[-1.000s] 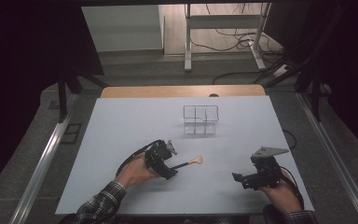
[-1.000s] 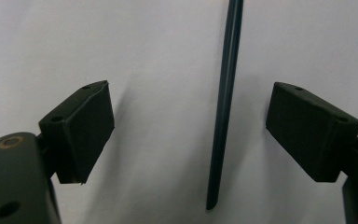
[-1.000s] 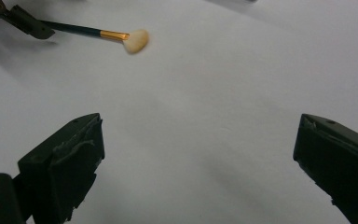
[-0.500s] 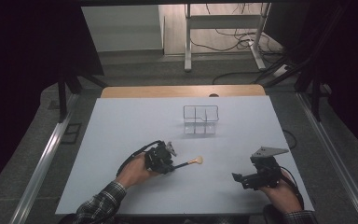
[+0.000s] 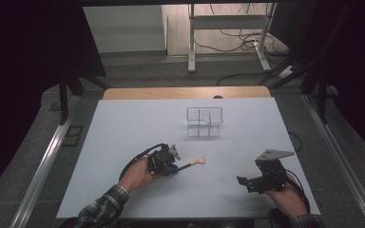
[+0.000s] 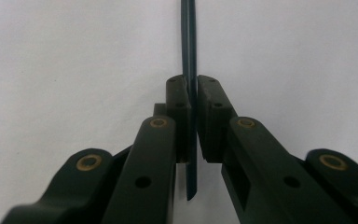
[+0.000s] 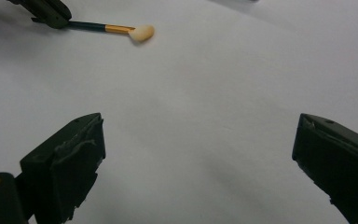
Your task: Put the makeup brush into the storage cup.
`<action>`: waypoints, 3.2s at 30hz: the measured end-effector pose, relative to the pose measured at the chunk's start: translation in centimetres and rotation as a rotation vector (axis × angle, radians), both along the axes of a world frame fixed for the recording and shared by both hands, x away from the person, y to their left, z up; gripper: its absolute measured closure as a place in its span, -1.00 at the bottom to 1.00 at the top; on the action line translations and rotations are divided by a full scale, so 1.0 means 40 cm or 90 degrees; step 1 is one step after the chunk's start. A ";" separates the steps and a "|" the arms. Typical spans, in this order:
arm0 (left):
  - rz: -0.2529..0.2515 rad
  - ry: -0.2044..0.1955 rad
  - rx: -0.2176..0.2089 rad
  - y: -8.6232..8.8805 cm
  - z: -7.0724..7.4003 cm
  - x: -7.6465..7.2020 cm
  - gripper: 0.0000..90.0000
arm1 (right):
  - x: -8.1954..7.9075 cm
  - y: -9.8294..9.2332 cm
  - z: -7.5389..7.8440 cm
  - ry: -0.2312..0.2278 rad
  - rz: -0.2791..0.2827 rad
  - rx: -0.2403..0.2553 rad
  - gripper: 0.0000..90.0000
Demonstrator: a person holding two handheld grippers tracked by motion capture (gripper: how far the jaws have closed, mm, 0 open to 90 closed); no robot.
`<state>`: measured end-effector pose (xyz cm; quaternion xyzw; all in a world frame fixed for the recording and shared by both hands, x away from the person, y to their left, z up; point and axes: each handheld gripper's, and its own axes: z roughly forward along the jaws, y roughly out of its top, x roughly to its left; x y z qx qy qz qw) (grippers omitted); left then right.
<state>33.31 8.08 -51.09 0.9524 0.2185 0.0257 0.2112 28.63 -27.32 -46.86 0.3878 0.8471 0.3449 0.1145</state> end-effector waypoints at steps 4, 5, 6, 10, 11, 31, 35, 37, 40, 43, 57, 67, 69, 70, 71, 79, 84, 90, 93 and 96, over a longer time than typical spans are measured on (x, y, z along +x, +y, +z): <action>0.004 -0.002 -0.007 0.004 0.004 0.000 0.89 | 0.000 -0.001 0.000 0.000 0.000 0.000 -0.94; 0.004 -0.001 -0.012 0.006 0.006 0.000 0.89 | 0.000 -0.001 0.000 0.000 0.001 -0.001 -0.94; 0.005 -0.001 -0.013 0.007 0.008 0.000 0.89 | 0.000 0.000 0.000 -0.001 0.000 0.000 -0.94; 0.011 -0.003 -0.031 0.017 0.017 -0.002 0.89 | 0.000 0.000 0.000 -0.002 0.002 0.000 -0.94; 0.013 -0.002 -0.037 0.020 0.020 -0.002 0.89 | 0.000 0.000 0.000 -0.001 0.002 0.000 -0.94; 0.069 -0.018 -0.159 0.087 0.070 -0.033 0.89 | 0.000 0.000 0.000 0.000 0.001 0.001 -0.94; 0.077 -0.023 -0.181 0.100 0.077 -0.038 0.89 | 0.000 0.000 0.000 0.001 0.001 0.001 -0.94; 0.080 -0.029 -0.194 0.110 0.084 -0.043 0.89 | 0.000 0.000 0.000 0.001 0.002 0.001 -0.94; 0.083 -0.036 -0.214 0.118 0.092 -0.049 0.89 | 0.001 0.001 0.000 -0.002 0.004 0.000 -0.94; 0.081 -0.047 -0.229 0.124 0.098 -0.056 0.89 | 0.001 0.001 -0.001 -0.001 0.004 0.001 -0.95; 0.089 -0.087 -0.307 0.157 0.132 -0.085 0.89 | 0.001 0.001 -0.001 -0.001 0.003 0.000 -0.95; 0.097 -0.108 -0.358 0.190 0.146 -0.112 0.89 | 0.001 0.001 -0.001 0.001 0.000 0.001 -0.95; 0.099 -0.112 -0.370 0.197 0.149 -0.122 0.89 | 0.001 0.001 -0.001 0.002 0.000 0.001 -0.95; 0.099 -0.113 -0.374 0.199 0.150 -0.126 0.89 | 0.001 0.001 -0.001 0.002 0.000 0.002 -0.95; 0.101 -0.113 -0.378 0.201 0.150 -0.132 0.89 | 0.001 0.000 -0.001 0.001 0.000 0.002 -0.95; 0.108 -0.123 -0.385 0.217 0.144 -0.156 0.89 | 0.000 -0.002 0.002 -0.004 0.001 0.009 -1.00; 0.110 -0.127 -0.386 0.219 0.143 -0.157 0.89 | 0.000 -0.009 0.006 -0.008 -0.006 0.027 -1.00; 0.114 -0.123 -0.385 0.221 0.135 -0.152 0.89 | -0.001 -0.012 0.009 -0.017 -0.007 0.033 -1.00; 0.114 -0.121 -0.387 0.220 0.132 -0.150 0.89 | -0.001 -0.010 0.007 -0.020 -0.005 0.033 -1.00; 0.114 -0.118 -0.391 0.217 0.128 -0.148 0.89 | -0.002 -0.008 0.010 -0.027 -0.002 0.038 -1.00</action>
